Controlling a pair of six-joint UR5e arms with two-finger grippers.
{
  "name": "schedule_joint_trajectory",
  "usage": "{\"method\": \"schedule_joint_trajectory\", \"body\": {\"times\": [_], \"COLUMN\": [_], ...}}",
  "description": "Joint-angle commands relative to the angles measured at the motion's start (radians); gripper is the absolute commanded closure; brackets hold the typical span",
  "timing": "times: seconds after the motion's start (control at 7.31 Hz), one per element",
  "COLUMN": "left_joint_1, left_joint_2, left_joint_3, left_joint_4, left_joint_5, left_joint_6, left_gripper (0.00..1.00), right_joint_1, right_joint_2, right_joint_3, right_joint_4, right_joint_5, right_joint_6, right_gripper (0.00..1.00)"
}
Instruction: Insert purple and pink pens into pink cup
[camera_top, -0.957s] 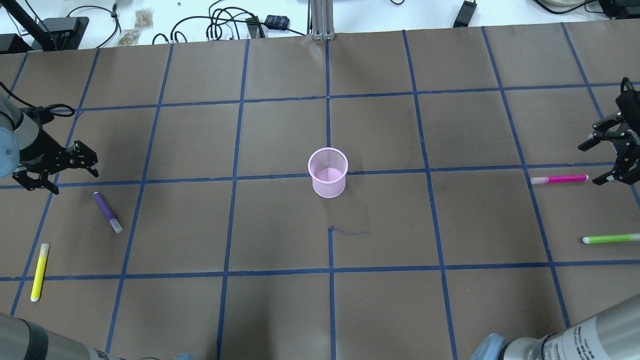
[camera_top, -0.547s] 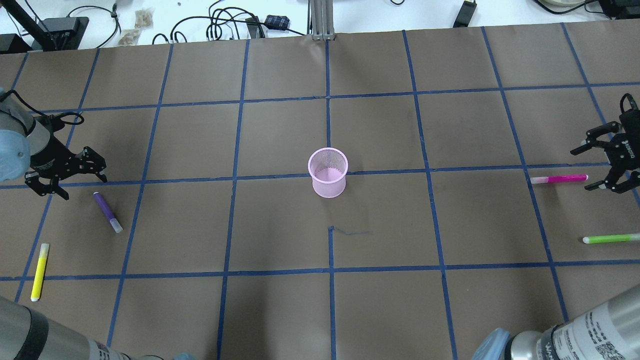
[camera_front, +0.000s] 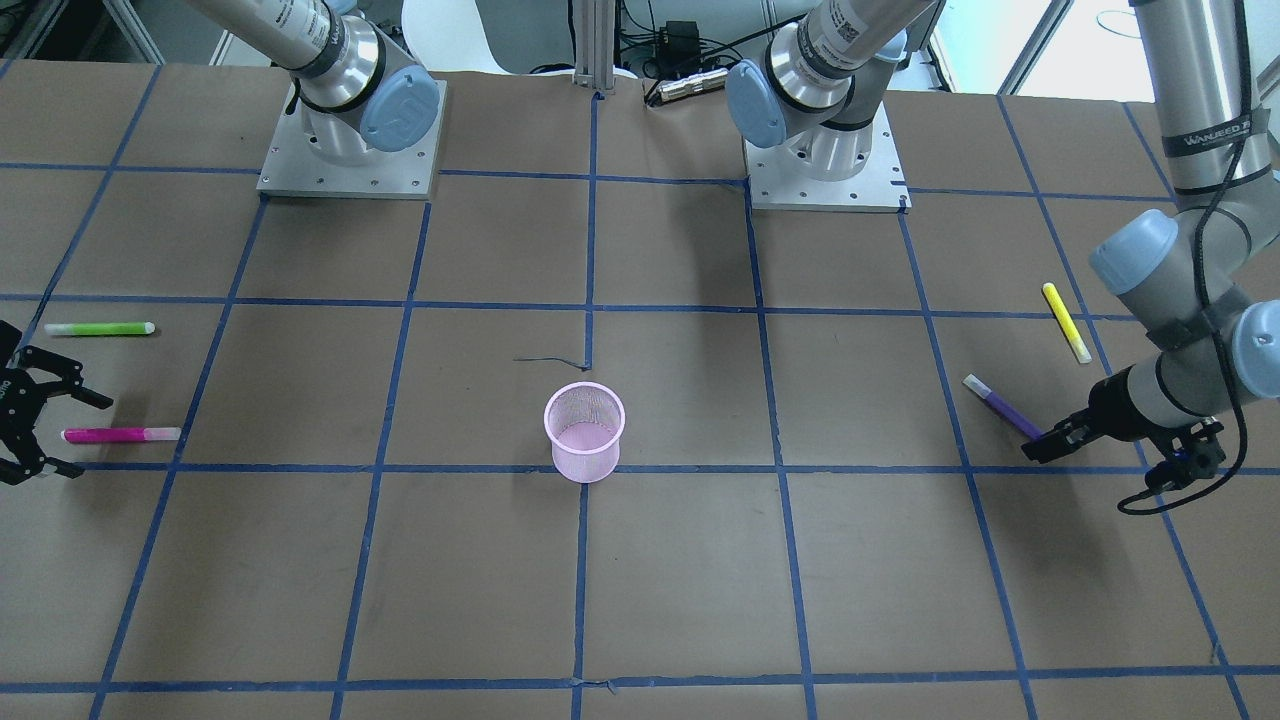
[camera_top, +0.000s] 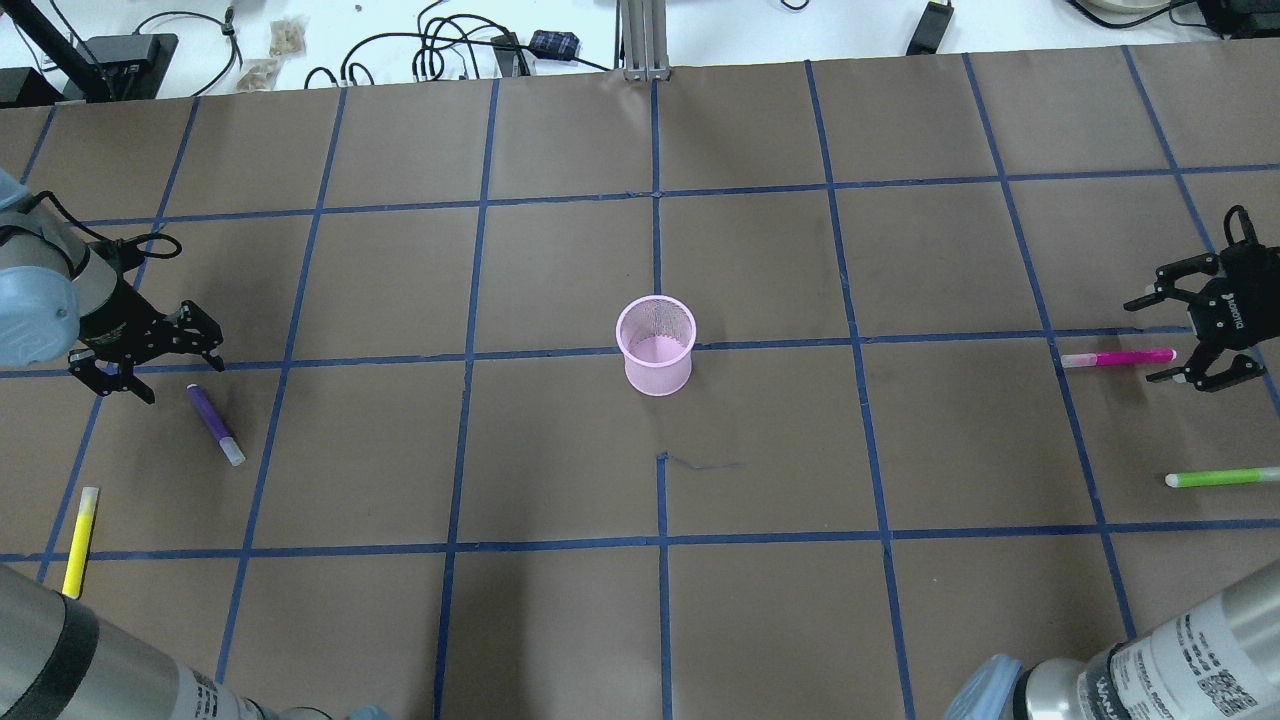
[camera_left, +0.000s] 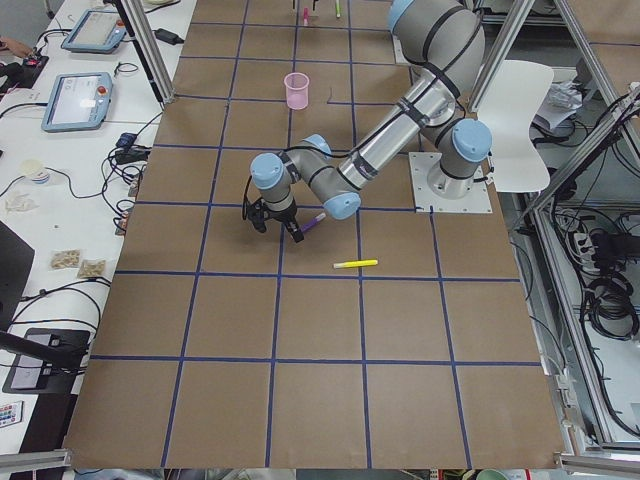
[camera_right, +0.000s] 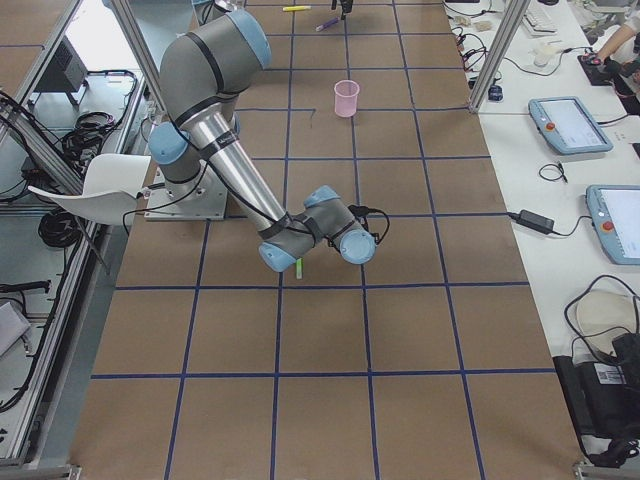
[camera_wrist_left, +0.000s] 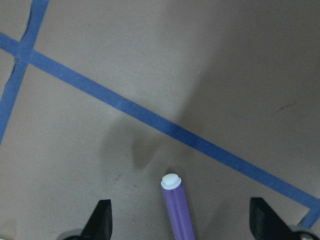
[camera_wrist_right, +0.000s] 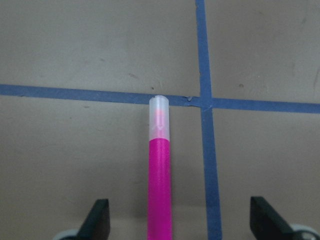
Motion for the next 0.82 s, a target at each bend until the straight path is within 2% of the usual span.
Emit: {"method": "schedule_joint_trajectory", "body": {"times": [0.0,0.14,0.41,0.55,0.68], "left_joint_1": [0.0,0.001,0.001,0.0,0.001], "left_joint_2": [-0.01,-0.015,-0.022,-0.022,-0.022], "left_joint_3": [-0.006,-0.006,-0.006,-0.006,-0.007], "left_joint_4": [0.002,0.002,0.004,0.002,0.002], "left_joint_5": [-0.001,-0.001,-0.001,0.001,0.001], "left_joint_6": [0.0,0.0,0.002,0.002,0.002], "left_gripper": [0.14,0.15,0.25,0.35,0.55], "right_joint_1": [0.0,0.0,0.0,0.0,0.0], "right_joint_2": [0.006,0.006,0.006,0.006,0.006], "right_joint_3": [0.012,0.012,0.012,0.012,0.012], "right_joint_4": [-0.02,-0.018,-0.011,-0.009,-0.009], "right_joint_5": [-0.005,-0.01,-0.007,0.002,0.003], "right_joint_6": [0.004,0.005,-0.001,-0.001,0.001], "right_gripper": [0.01,0.09,0.49,0.7,0.84]}}
